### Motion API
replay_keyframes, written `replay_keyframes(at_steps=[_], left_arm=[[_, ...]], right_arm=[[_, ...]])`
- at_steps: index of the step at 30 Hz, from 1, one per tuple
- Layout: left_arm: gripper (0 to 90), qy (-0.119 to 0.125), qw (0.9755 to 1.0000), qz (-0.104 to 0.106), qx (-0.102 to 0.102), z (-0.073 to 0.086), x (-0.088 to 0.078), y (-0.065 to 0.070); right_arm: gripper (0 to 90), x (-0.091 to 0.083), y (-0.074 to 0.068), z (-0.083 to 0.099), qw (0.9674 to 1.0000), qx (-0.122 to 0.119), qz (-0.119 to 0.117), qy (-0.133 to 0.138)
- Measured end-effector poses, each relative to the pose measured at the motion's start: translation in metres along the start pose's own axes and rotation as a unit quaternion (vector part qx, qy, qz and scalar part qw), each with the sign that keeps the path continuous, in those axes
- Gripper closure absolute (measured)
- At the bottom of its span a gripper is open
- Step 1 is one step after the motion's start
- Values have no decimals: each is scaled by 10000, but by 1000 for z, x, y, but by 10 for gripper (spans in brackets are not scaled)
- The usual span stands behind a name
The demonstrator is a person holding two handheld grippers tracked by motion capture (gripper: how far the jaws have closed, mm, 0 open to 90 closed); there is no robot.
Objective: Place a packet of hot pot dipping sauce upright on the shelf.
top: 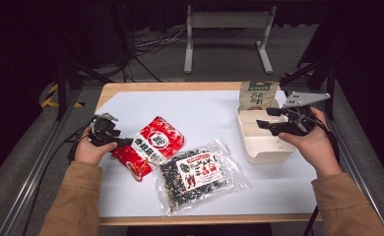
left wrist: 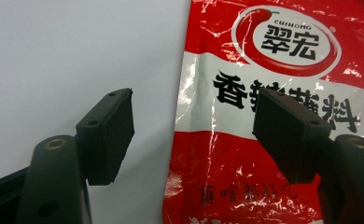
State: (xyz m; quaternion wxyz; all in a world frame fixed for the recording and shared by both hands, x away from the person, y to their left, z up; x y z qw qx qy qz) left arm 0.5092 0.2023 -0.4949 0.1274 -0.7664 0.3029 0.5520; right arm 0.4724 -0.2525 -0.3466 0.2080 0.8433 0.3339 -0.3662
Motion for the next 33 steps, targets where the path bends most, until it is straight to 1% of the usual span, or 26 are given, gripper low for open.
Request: replay_keyframes(at_steps=[3, 5, 7, 8, 10, 13, 16, 17, 18, 20, 21, 24, 25, 27, 28, 29, 30, 31, 32, 33], left_arm=[[292, -53, 10000, 32, -26, 1, 4, 0], [292, -108, 9999, 85, -63, 2, 8, 0], [289, -173, 9998, 89, -23, 3, 10, -1], [288, -188, 9997, 130, -59, 3, 11, 1], [286, -228, 9996, 163, -57, 3, 13, 2], [283, -270, 9995, 146, -46, 3, 15, 3], [270, -359, 9991, 221, 1, 4, 18, 6], [271, -381, 9988, 303, 31, 4, 19, 8], [276, -381, 9988, 303, 31, 4, 19, 8], [277, -457, 9975, 543, 73, 5, 23, 15], [253, -459, 9975, 527, 112, 5, 24, 16], [259, -445, 9975, 528, 140, 5, 24, 16], [271, -424, 9976, 526, 143, 5, 24, 16], [295, -380, 9979, 516, 69, 5, 24, 17], [307, -380, 9979, 516, 69, 5, 24, 17], [307, -367, 9979, 530, -28, 5, 23, 18], [352, -358, 9977, 575, -46, 5, 23, 19], [394, -372, 9970, 673, -55, 6, 22, 22], [480, -373, 9963, 769, -65, 6, 22, 24], [499, -373, 9963, 769, -65, 6, 22, 24]], right_arm=[[410, 0, -1, 1, 10000, -19, 27, -17], [413, 1, -2, 2, 10000, 0, -1, -47], [415, 1, -3, 2, 10000, 1, -18, -52], [415, 1, -4, 3, 10000, -4, -21, -54], [415, 2, -5, 2, 10000, -4, -38, -45], [413, 2, -7, 2, 10000, -28, -48, -43], [407, 3, -8, 1, 10000, -68, -40, -34], [402, 3, -9, 1, 10000, -72, -35, -23], [402, 3, -9, 1, 10000, -72, -35, -23], [392, 3, -9, 0, 10000, -86, -14, 6], [391, 3, -9, 0, 10000, -84, -12, 12], [387, 4, -9, 1, 10000, -84, -16, 14], [385, 5, -9, 2, 10000, -75, -19, 8], [382, 6, -10, 2, 10000, -85, -14, -3], [382, 6, -10, 2, 10000, -85, -14, -3], [380, 6, -10, 3, 10000, -86, -12, -9], [378, 7, -11, 2, 10000, -98, -9, -8], [378, 7, -11, 2, 9999, -108, -9, -9], [377, 7, -11, 2, 9999, -108, -9, -6], [377, 7, -11, 2, 9999, -108, -9, -6]])
Point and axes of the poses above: each handheld gripper's, and its own axes: x roughly forward along the jaws, z roughly out of its underside, y roughly to its right, the point moved 10 cm from there along x, roughly forward along the jaws, and after that the axes turned 15 degrees about -y, right-handed, at the moved point
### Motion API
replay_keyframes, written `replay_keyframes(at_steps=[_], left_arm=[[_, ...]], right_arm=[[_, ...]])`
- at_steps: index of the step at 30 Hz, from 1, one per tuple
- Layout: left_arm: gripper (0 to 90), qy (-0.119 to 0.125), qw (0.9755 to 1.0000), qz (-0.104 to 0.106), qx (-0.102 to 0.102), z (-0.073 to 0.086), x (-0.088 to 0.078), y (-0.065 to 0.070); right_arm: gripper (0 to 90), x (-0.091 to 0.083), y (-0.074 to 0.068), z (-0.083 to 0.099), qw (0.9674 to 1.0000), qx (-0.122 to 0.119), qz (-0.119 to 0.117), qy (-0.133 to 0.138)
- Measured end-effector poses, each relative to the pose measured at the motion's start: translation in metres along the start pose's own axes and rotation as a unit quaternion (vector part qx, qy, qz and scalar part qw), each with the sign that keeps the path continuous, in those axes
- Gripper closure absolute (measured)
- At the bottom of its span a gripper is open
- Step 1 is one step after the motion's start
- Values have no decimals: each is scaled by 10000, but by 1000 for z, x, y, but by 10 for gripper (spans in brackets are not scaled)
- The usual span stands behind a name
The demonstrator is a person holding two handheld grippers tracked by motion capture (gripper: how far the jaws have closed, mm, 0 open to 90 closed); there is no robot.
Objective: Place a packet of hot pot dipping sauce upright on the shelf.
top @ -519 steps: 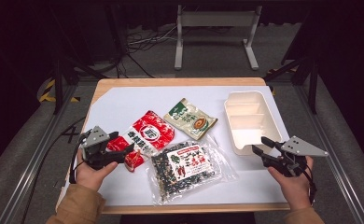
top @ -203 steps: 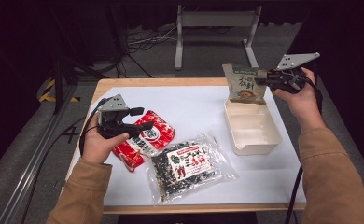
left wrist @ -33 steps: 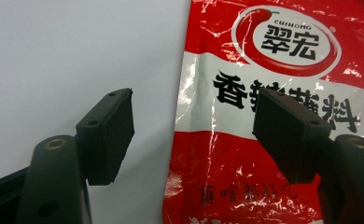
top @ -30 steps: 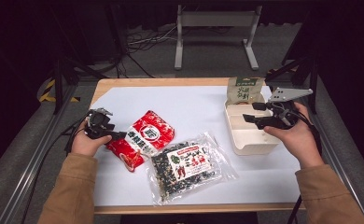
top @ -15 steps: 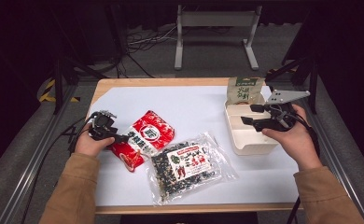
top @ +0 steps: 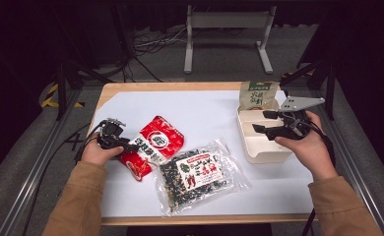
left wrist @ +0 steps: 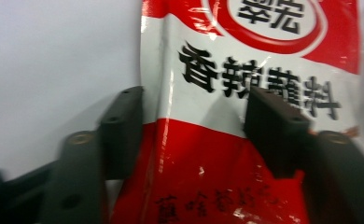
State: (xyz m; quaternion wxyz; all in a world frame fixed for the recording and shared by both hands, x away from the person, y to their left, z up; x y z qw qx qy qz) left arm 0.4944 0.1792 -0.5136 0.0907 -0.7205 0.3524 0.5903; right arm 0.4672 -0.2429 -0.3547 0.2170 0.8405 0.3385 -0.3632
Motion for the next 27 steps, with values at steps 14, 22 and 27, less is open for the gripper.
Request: replay_keyframes(at_steps=[14, 22, 27], left_arm=[[763, 38, 9994, -331, 83, -2, -8, 6], [792, 185, 9982, -575, 70, -2, -26, 4], [801, 550, 9960, -704, -46, -3, -46, 4]], right_arm=[[374, 4, -5, -2, 10000, -33, -67, 10], [391, 5, -8, -2, 9999, -59, -106, 23], [403, 6, -13, -4, 9998, -95, -140, 41]])
Point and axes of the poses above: each handheld gripper's, and its own axes: x roughly forward along the jaws, z roughly out of its underside, y roughly to its right, the point moved 10 cm from there along x, roughly forward along the jaws, and after that the axes turned 15 degrees about -y, right-handed, at the moved point
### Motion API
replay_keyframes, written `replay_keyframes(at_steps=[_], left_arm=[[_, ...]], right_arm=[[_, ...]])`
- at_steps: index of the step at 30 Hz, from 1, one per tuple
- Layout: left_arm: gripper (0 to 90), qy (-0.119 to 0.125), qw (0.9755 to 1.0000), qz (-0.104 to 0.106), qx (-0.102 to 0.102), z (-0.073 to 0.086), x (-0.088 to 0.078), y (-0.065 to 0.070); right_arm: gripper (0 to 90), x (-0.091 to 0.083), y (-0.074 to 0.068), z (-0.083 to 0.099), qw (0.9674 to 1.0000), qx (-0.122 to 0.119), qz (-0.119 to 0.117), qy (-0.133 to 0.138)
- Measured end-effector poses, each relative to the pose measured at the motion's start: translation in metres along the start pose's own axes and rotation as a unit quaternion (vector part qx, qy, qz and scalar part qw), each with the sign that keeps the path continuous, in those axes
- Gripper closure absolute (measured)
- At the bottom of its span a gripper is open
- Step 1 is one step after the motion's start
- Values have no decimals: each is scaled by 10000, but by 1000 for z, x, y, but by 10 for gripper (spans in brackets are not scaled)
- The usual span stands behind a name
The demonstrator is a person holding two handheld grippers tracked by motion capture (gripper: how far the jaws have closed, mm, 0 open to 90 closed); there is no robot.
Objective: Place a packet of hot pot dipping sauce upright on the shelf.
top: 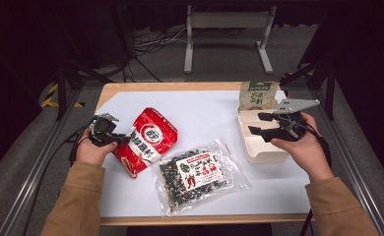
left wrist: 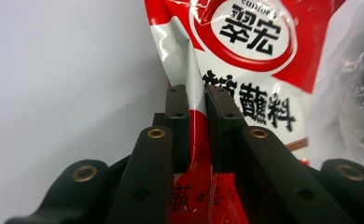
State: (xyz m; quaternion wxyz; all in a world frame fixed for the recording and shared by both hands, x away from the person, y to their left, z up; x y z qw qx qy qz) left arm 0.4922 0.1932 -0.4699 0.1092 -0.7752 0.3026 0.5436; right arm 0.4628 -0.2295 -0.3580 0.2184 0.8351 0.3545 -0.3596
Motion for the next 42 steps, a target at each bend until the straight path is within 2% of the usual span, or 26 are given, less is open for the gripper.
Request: replay_keyframes(at_steps=[2, 3, 9, 15, 20, 21, 25, 27, 31, 32, 35, 38, 39, 42], left_arm=[[802, 208, 9998, -43, -21, -2, -13, -2], [802, 208, 9998, -43, -21, -2, -13, -2], [803, 680, 9976, -87, -61, -6, -37, -1], [802, 1072, 9942, -69, -3, -12, -54, 7], [802, 1393, 9901, -31, 177, -19, -66, 19], [802, 1393, 9901, -31, 177, -19, -66, 19], [802, 1635, 9861, 46, 289, -24, -73, 33], [802, 1713, 9841, 62, 458, -27, -75, 40], [802, 1911, 9794, 124, 641, -33, -79, 57], [802, 1911, 9794, 124, 641, -33, -79, 57], [802, 1994, 9771, 200, 709, -35, -81, 67], [801, 2100, 9739, 318, 801, -38, -82, 78], [801, 2100, 9739, 318, 801, -38, -82, 78], [801, 2155, 9717, 412, 876, -41, -81, 88]], right_arm=[[406, 1, -3, -2, 10000, -23, -21, 2], [406, 1, -3, -2, 10000, -23, -21, 2], [418, 5, -12, -8, 9999, -124, -100, 28], [430, 10, -22, -15, 9996, -149, -240, 71], [434, 13, -29, -19, 9994, -151, -306, 108], [434, 13, -29, -19, 9994, -151, -306, 108], [442, 15, -36, -22, 9991, -181, -357, 141], [446, 17, -40, -23, 9989, -188, -406, 146], [456, 20, -49, -27, 9984, -222, -482, 194], [456, 20, -49, -27, 9984, -222, -482, 194], [466, 22, -56, -30, 9978, -236, -570, 245], [483, 25, -64, -32, 9969, -235, -692, 279], [483, 25, -64, -32, 9969, -235, -692, 279], [499, 28, -73, -36, 9954, -143, -878, 351]])
Point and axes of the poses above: each handheld gripper's, and its own axes: x roughly forward along the jaws, z roughly out of its underside, y roughly to its right, the point moved 10 cm from there along x, roughly forward along the jaws, and after that the axes turned 15 degrees about -y, right-handed, at the moved point
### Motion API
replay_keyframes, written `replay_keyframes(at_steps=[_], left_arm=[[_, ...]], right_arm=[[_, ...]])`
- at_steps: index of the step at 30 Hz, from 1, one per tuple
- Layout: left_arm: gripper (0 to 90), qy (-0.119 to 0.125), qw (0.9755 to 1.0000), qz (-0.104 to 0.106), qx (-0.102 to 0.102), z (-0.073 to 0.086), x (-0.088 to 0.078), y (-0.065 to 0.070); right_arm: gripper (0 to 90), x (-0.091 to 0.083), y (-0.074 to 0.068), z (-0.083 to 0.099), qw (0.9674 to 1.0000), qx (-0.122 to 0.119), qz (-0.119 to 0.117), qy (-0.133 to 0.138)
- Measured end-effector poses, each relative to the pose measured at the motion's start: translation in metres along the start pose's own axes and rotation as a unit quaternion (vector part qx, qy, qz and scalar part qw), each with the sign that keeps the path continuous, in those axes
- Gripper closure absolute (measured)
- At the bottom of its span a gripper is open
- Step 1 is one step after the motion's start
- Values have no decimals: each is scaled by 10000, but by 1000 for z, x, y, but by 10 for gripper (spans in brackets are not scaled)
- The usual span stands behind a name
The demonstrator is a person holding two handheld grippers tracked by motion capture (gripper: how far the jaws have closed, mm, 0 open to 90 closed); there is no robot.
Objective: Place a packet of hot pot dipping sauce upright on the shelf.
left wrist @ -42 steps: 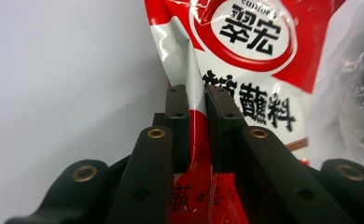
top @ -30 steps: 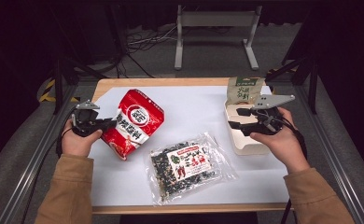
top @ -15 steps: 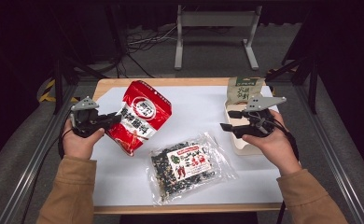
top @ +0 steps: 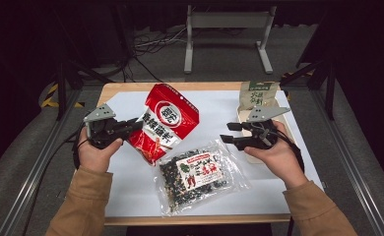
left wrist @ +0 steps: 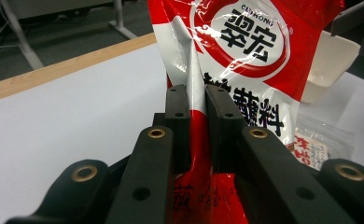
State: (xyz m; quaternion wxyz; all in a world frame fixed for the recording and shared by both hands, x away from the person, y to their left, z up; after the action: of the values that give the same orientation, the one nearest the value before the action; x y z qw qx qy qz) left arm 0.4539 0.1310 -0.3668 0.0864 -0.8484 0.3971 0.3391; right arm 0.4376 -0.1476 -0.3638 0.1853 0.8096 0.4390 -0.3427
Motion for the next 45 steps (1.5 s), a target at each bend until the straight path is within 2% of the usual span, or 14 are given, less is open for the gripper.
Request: replay_keyframes(at_steps=[11, 21, 24, 29, 34, 36, 40, 45], left_arm=[[801, 128, 9996, 203, 117, -7, 9, 23], [801, 123, 9993, 312, 137, -8, 16, 33], [801, 224, 9992, 280, 193, -9, 16, 34], [801, 274, 9987, 348, 234, -10, 18, 40], [800, 236, 9985, 414, 271, -10, 22, 45], [801, 241, 9984, 442, 265, -10, 24, 47], [800, 234, 9980, 505, 293, -9, 26, 49], [799, 248, 9977, 516, 362, -10, 28, 50]], right_arm=[[498, 17, -23, -11, 9984, 175, -444, 292], [498, 30, -37, -15, 9973, 176, -625, 341], [499, 35, -40, -17, 9967, 207, -698, 369], [518, 41, -44, -19, 9958, 238, -777, 423], [593, 43, -47, -22, 9946, 266, -869, 507], [694, 42, -48, -23, 9936, 265, -947, 564], [866, 36, -48, -25, 9934, 158, -930, 657], [900, 31, -45, -27, 9931, 182, -897, 730]])
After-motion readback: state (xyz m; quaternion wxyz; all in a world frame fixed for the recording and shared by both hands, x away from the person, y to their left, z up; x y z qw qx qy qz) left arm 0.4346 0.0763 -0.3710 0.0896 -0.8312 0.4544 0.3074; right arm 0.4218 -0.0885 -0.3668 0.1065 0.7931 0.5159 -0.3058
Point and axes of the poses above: each handheld gripper's, and its own axes: x roughly forward along the jaws, z roughly out of its underside, y roughly to its right, the point moved 10 cm from there along x, roughly forward along the jaws, and after that the axes turned 15 degrees about -y, right-handed, at the moved point
